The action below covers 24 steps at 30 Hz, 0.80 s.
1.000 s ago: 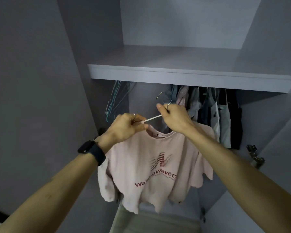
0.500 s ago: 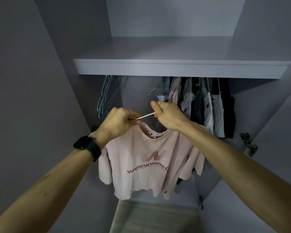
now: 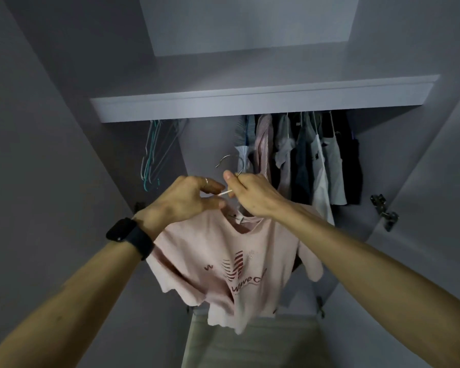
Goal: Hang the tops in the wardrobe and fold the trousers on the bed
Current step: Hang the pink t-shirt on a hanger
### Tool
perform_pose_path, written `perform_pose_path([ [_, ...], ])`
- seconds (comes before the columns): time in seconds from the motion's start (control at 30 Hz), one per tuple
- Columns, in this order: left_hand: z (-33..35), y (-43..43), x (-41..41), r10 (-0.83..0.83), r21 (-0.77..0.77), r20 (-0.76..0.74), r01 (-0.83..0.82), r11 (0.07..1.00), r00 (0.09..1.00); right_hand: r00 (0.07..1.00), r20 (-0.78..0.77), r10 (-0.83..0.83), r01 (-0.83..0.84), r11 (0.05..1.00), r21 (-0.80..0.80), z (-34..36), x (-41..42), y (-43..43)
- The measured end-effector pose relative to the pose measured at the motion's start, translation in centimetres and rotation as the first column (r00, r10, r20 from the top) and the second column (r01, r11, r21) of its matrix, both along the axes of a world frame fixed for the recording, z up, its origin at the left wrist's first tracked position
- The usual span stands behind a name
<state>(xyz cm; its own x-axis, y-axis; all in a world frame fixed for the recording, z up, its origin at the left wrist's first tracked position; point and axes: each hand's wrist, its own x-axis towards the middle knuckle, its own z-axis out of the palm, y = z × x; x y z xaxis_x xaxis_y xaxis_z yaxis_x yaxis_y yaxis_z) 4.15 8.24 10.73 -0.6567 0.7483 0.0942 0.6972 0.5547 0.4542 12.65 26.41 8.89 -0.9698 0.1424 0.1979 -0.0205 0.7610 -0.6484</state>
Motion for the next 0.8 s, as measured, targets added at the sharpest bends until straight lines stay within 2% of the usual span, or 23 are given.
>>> perform_pose_path([
  [0.1, 0.1, 1.3, 0.4, 0.009, 0.101, -0.045, -0.005, 0.995, 0.999, 0.999, -0.031, 0.025, -0.030, 0.985, -0.172, 0.0, 0.5, 0.0],
  [0.17, -0.1, 1.4, 0.5, 0.044, 0.090, -0.048, -0.040, 0.995, 0.998, 0.990, -0.128, -0.055, 0.025, 0.975, -0.221, -0.8, 1.3, 1.7],
  [0.23, -0.5, 0.8, 0.3, 0.097, 0.091, -0.054, -0.092, 0.992, 0.994, 0.982, -0.153, -0.106, 0.086, 0.988, -0.132, -2.3, 2.6, 4.3],
  [0.33, -1.4, -0.2, 0.3, 0.121, 0.101, -0.002, -0.120, 0.988, 0.993, 0.999, -0.026, -0.036, 0.034, 0.997, -0.075, -5.6, 4.2, 5.8],
  [0.47, -2.0, -0.4, 0.7, 0.119, 0.093, 0.014, -0.120, 0.988, 0.993, 0.988, -0.149, -0.037, 0.046, 0.997, 0.056, -8.1, 4.1, 5.0],
  [0.63, -1.8, 0.3, 0.8, 0.114, 0.065, 0.085, -0.120, 0.991, 0.990, 0.968, -0.243, -0.065, 0.033, 0.990, -0.135, -8.6, 3.8, 3.9],
  [0.73, -1.8, 0.4, 0.9, 0.146, 0.083, 0.039, -0.149, 0.985, 0.988, 0.973, -0.226, -0.038, -0.012, 0.977, -0.214, -8.5, 3.6, 3.5],
  [0.8, -2.2, -0.7, 0.6, 0.152, 0.025, 0.006, -0.152, 0.988, 0.988, 0.972, -0.220, -0.081, 0.005, 0.946, -0.326, -8.0, 3.8, 3.9],
])
